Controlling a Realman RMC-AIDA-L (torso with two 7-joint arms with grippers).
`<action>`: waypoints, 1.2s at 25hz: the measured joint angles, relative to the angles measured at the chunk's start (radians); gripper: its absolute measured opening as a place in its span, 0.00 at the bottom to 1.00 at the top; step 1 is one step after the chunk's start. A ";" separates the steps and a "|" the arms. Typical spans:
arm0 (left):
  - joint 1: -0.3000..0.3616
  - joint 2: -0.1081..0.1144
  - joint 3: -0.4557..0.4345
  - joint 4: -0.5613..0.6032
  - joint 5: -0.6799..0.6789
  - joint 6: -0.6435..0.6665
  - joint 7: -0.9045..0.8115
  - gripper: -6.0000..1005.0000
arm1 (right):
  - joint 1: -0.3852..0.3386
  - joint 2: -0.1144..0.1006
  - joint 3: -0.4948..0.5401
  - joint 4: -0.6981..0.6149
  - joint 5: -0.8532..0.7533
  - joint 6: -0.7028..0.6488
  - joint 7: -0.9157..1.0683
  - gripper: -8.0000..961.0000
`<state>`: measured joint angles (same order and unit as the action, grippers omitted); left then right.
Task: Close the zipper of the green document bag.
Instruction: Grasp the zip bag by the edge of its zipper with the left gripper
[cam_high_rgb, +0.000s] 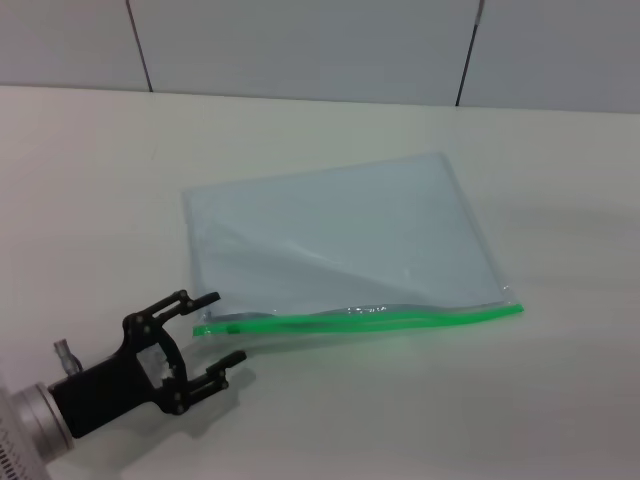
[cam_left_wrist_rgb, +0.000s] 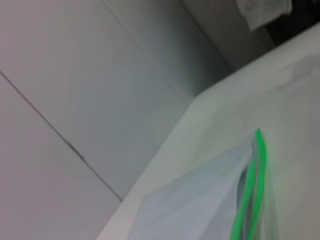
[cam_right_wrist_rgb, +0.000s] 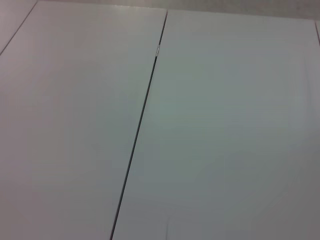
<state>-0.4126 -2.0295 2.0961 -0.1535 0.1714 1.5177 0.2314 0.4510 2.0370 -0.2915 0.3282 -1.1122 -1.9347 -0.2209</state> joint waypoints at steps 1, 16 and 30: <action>-0.001 0.000 -0.002 0.000 -0.004 -0.012 0.004 0.71 | 0.000 0.000 0.000 0.000 0.000 0.000 0.000 0.92; -0.079 0.001 -0.001 0.010 -0.070 -0.166 0.052 0.71 | 0.000 0.000 0.000 0.000 0.000 0.000 0.000 0.92; -0.147 -0.001 0.007 0.081 -0.052 -0.290 0.069 0.70 | 0.009 0.002 -0.001 0.003 -0.001 0.000 0.000 0.92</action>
<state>-0.5592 -2.0305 2.1031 -0.0722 0.1190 1.2276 0.3005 0.4595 2.0386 -0.2929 0.3310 -1.1129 -1.9344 -0.2209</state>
